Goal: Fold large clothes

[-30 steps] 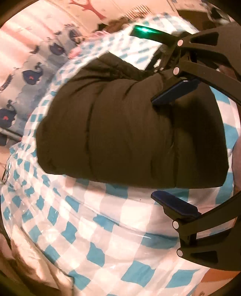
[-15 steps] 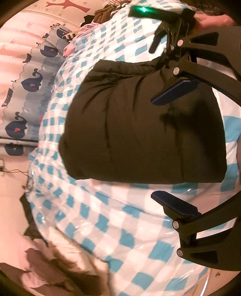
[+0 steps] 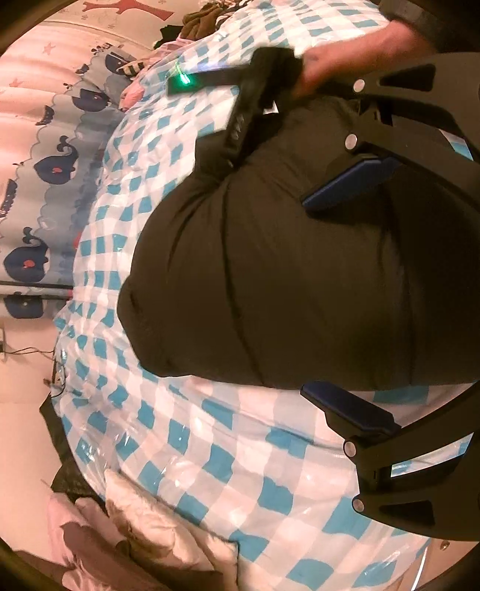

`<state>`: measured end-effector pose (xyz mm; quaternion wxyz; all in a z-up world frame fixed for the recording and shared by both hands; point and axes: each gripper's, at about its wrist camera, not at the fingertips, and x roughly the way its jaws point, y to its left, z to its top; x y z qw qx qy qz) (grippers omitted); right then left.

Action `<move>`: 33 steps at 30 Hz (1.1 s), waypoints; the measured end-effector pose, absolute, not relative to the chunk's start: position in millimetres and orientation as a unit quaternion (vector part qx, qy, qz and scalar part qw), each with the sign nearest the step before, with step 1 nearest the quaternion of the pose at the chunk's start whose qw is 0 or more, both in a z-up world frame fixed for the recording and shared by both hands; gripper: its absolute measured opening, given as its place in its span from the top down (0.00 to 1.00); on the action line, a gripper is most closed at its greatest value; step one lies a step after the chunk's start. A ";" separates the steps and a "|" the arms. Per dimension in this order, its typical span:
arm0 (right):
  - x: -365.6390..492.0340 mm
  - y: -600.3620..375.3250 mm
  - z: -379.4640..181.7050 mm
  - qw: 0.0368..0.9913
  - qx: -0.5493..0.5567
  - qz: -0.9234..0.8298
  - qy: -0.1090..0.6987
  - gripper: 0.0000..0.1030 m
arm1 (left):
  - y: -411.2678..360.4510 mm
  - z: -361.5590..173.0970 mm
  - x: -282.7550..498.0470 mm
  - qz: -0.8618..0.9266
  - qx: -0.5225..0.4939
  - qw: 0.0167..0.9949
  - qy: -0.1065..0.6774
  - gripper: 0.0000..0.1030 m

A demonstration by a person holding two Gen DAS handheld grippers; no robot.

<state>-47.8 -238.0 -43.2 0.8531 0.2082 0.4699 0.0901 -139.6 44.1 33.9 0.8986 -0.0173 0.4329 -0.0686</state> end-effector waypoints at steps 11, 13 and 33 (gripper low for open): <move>-153.1 -220.6 14.6 0.902 0.074 0.078 0.418 0.05 | 39.2 44.7 -151.0 -0.063 -0.015 0.899 0.433 0.13; -156.8 -209.4 -7.0 0.881 0.047 0.089 0.462 0.05 | 36.9 46.1 -154.0 -0.066 -0.020 0.896 0.439 0.13; -245.3 -181.0 90.5 0.885 0.017 0.024 0.465 0.05 | 42.0 87.7 -216.4 -0.052 0.016 0.898 0.436 0.13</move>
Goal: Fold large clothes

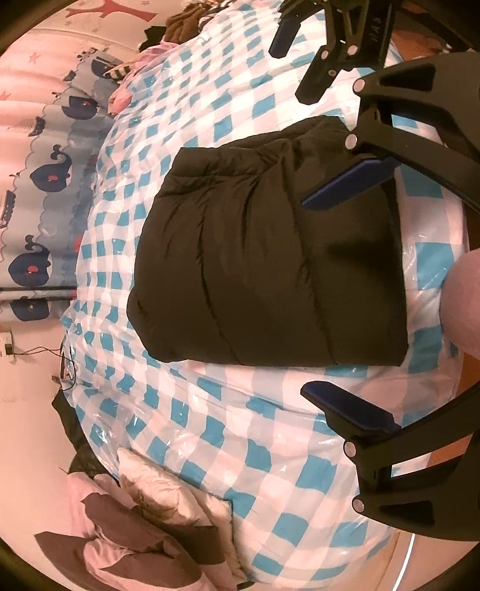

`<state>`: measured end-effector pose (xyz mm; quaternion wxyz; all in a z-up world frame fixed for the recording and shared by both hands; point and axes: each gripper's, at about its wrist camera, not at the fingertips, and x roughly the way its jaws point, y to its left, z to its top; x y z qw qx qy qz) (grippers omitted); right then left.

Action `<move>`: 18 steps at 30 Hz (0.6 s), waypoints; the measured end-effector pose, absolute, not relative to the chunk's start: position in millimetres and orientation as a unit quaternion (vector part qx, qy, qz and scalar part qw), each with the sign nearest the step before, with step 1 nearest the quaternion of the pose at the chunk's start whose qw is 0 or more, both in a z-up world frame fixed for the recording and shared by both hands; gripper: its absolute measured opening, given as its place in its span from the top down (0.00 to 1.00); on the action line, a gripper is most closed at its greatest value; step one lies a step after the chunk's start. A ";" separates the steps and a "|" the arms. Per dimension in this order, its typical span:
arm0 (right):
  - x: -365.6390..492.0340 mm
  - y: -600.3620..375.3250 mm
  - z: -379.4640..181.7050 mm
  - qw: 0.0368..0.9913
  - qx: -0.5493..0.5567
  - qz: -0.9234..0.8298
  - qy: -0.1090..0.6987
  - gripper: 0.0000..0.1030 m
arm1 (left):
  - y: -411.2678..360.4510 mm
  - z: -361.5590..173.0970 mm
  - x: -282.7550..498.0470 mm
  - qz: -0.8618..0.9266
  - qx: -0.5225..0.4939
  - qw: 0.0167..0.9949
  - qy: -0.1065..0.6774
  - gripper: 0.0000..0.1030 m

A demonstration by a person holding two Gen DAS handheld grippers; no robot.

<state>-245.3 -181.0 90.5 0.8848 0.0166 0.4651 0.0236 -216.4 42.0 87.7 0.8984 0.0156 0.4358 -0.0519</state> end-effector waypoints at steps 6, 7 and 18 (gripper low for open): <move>-250.1 -175.4 89.5 0.881 0.022 0.020 0.472 0.05 | 45.1 87.7 -221.4 -0.058 0.012 0.897 0.439 0.13; -250.8 -174.3 90.5 0.882 0.020 0.018 0.471 0.05 | 45.2 87.5 -220.7 -0.059 0.010 0.896 0.440 0.13; -247.2 -159.7 87.9 0.879 0.011 0.025 0.475 0.05 | 52.7 79.4 -215.1 -0.060 0.000 0.890 0.451 0.13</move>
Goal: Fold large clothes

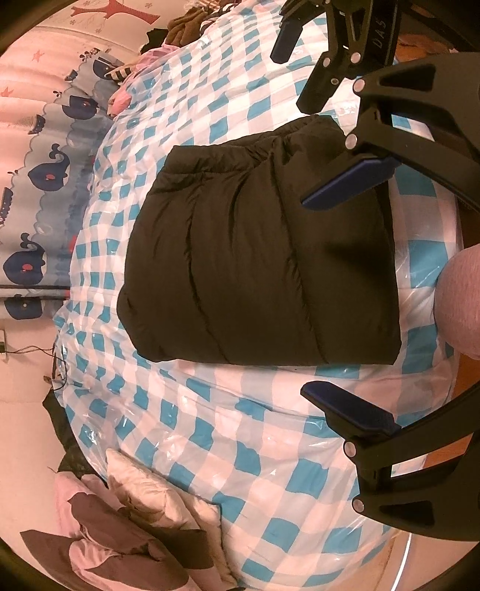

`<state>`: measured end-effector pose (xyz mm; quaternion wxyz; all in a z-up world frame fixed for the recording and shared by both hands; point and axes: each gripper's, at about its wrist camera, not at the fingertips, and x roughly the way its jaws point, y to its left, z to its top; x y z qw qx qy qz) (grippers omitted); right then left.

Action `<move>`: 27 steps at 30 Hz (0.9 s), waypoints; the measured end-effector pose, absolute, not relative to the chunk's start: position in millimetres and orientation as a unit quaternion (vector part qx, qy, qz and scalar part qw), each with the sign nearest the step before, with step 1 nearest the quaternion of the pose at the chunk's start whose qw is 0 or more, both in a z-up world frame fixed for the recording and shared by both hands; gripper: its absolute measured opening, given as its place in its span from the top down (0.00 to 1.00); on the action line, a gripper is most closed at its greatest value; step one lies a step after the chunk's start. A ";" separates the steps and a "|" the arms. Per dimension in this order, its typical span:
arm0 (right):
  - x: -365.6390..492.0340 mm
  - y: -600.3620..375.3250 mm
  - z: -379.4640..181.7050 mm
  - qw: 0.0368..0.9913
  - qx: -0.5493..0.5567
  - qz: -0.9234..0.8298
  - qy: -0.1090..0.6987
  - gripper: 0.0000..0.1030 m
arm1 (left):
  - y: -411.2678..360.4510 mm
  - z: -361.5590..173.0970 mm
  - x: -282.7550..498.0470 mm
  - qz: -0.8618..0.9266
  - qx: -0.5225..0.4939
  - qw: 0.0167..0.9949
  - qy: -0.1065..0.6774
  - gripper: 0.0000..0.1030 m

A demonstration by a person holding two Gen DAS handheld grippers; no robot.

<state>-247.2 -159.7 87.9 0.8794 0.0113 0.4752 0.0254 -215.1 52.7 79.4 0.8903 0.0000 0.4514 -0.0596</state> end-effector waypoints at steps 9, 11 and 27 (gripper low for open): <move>-245.4 -158.7 85.2 0.877 0.016 0.030 0.479 0.05 | 55.8 72.6 -211.6 -0.051 -0.011 0.884 0.464 0.13; -245.4 -159.2 85.1 0.877 0.015 0.030 0.479 0.05 | 56.1 72.6 -211.3 -0.050 -0.009 0.884 0.464 0.13; -244.6 -156.1 76.5 0.868 0.024 0.023 0.495 0.05 | 60.8 66.0 -208.0 -0.052 -0.002 0.879 0.474 0.13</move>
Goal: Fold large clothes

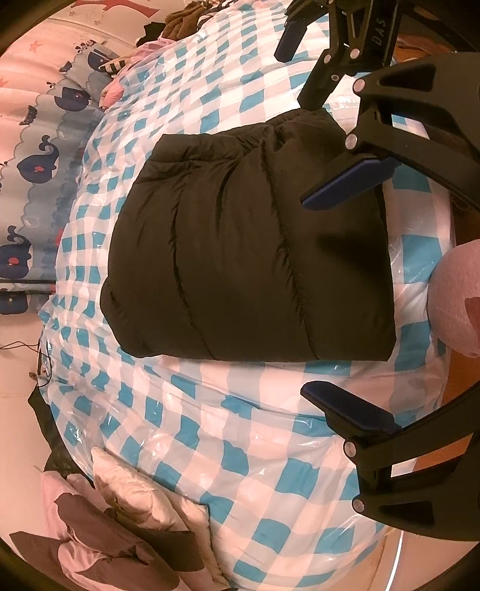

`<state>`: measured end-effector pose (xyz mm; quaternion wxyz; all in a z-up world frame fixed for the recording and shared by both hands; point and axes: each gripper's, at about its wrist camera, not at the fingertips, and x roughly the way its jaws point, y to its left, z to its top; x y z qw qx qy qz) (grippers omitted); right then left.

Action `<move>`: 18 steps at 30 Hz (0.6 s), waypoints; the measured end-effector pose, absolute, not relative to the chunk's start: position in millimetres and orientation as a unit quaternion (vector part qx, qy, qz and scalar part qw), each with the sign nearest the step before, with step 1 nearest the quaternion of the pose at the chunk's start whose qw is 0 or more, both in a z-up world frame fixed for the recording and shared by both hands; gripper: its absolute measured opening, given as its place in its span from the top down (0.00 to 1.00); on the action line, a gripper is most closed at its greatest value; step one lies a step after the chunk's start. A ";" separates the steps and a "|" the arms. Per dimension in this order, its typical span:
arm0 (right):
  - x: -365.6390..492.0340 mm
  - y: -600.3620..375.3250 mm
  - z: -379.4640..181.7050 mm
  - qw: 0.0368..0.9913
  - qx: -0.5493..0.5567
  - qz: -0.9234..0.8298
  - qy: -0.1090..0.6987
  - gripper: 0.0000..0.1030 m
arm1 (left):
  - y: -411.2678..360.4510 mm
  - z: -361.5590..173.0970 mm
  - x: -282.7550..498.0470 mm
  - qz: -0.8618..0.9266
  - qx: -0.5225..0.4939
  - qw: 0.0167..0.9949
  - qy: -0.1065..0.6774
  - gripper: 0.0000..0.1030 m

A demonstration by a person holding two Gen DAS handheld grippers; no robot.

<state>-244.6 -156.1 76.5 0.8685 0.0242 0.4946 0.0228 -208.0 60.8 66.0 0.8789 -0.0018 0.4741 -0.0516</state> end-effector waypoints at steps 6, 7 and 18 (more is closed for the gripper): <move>-243.6 -157.9 75.9 0.865 0.025 0.020 0.500 0.05 | 60.7 62.8 -206.1 -0.051 -0.001 0.875 0.481 0.13; -243.1 -158.3 75.6 0.865 0.025 0.019 0.501 0.05 | 60.4 62.5 -205.4 -0.051 0.000 0.875 0.482 0.13; -242.8 -155.7 73.2 0.862 0.026 0.017 0.505 0.05 | 57.8 61.0 -202.6 -0.052 0.005 0.872 0.486 0.13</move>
